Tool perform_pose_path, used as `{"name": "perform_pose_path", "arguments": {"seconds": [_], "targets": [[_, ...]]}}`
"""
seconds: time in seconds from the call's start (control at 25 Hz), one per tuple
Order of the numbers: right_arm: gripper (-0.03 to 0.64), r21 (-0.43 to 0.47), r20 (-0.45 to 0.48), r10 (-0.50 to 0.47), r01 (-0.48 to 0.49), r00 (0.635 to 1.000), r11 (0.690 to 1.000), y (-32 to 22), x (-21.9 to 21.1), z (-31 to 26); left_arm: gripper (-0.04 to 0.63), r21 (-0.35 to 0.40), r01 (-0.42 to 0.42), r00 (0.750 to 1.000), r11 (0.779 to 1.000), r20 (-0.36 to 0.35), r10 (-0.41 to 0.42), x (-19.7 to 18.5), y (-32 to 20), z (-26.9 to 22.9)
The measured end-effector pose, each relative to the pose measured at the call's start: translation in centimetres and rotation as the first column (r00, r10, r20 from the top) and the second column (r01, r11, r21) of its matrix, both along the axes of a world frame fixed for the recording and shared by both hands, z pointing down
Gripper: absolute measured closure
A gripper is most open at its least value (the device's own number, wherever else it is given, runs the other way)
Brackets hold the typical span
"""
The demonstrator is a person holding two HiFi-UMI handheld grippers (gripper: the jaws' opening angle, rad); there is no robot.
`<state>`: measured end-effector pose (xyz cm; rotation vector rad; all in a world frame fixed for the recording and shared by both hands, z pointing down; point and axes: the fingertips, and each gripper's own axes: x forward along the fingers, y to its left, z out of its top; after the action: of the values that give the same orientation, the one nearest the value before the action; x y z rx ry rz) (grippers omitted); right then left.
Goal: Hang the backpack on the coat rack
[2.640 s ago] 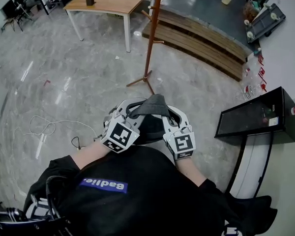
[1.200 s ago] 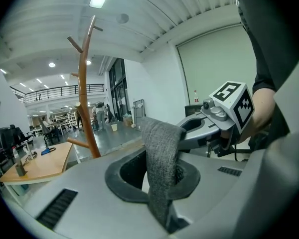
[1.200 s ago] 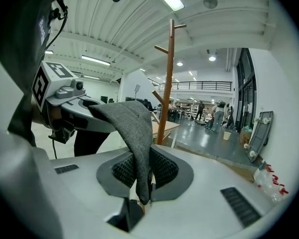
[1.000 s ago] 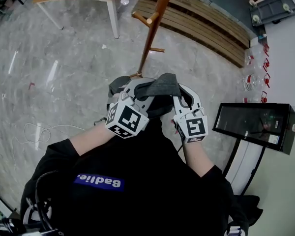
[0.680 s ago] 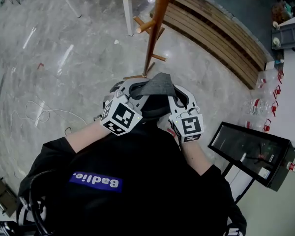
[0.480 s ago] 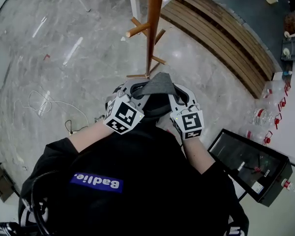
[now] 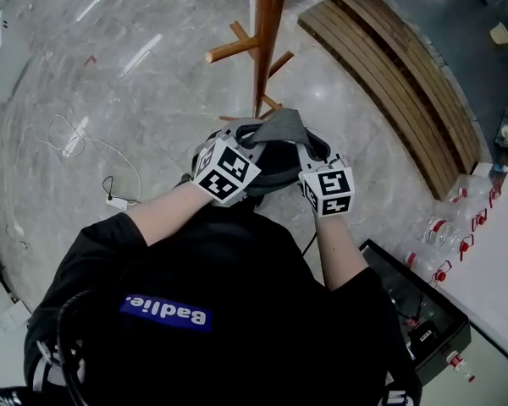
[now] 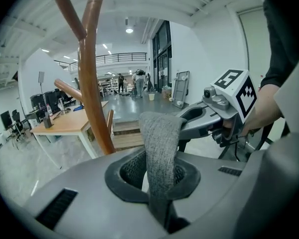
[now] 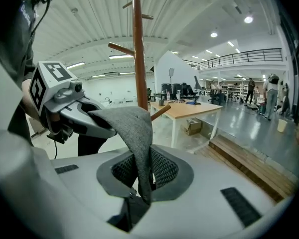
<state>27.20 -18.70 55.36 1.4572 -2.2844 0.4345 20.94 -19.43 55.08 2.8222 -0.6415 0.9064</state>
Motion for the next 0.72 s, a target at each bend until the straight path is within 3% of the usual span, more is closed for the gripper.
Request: {"name": "perform_pose_path", "arguments": {"seconds": [0.24,0.72], "targets": [[0.577,-0.079,-0.017,-0.086,0.084,0.996,0.993,-2.9,1.3,3.2,0.563,-0.064,0.049,0.998,0.997,0.036,-0.047,1.2,-2.5,3.4],[0.577,-0.229,0.025,-0.239,0.238,0.971,0.944,-8.4,1.1,8.6,0.563,-0.146,0.124,0.982,0.981,0.158,-0.101,0.8,-6.7,8.8]]}}
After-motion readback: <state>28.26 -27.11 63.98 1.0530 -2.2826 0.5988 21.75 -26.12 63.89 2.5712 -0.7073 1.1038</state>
